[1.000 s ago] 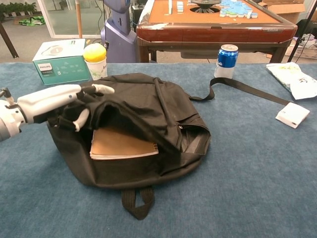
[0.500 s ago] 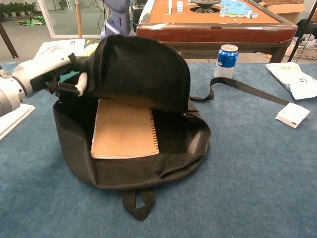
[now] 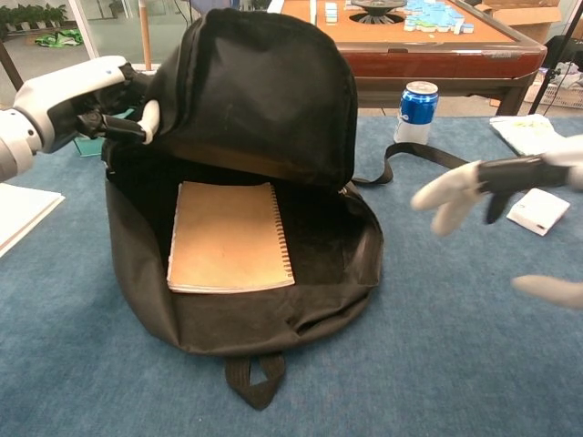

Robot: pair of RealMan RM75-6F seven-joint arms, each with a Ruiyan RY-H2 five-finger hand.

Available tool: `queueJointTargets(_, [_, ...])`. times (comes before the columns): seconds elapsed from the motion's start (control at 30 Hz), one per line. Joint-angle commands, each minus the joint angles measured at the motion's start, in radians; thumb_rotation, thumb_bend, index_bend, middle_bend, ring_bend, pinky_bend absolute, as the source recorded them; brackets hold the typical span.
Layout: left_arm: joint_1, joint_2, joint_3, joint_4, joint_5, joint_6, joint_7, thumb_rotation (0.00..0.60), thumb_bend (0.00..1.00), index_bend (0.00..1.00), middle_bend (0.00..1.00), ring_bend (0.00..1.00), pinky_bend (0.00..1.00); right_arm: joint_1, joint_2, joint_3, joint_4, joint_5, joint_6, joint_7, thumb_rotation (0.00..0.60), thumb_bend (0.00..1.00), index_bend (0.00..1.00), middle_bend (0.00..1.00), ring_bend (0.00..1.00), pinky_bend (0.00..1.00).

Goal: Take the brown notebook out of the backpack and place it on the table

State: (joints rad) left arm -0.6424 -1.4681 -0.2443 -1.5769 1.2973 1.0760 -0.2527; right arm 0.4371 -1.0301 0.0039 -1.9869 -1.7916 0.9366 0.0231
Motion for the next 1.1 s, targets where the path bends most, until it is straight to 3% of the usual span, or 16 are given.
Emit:
queueJointTargets(0.03, [-0.003, 0.010, -0.010, -0.018, -0.018, -0.003, 0.020, 0.600, 0.72, 0.62, 0.14, 0.14, 0.09, 0.066, -0.071, 0.041, 0.009, 0.065, -0.070, -0.046, 0.600, 0.41, 0.18, 0.27, 0.15, 0.29])
queueJointTargets(0.5, [-0.003, 0.012, -0.023, -0.041, -0.076, -0.008, 0.057, 0.600, 0.72, 0.60, 0.14, 0.14, 0.09, 0.236, -0.327, 0.128, 0.171, 0.257, -0.201, -0.206, 0.600, 0.40, 0.19, 0.27, 0.15, 0.29])
queueJointTargets(0.83, [0.008, 0.024, -0.023, -0.060, -0.094, 0.000, 0.073, 0.600, 0.72, 0.59, 0.14, 0.14, 0.09, 0.312, -0.512, 0.145, 0.360, 0.326, -0.197, -0.272, 0.600, 0.28, 0.19, 0.27, 0.15, 0.29])
queueJointTargets(1.1, [0.019, 0.031, -0.020, -0.075, -0.101, 0.009, 0.081, 0.600, 0.72, 0.59, 0.14, 0.14, 0.09, 0.361, -0.630, 0.156, 0.496, 0.359, -0.184, -0.306, 0.600, 0.26, 0.21, 0.27, 0.15, 0.29])
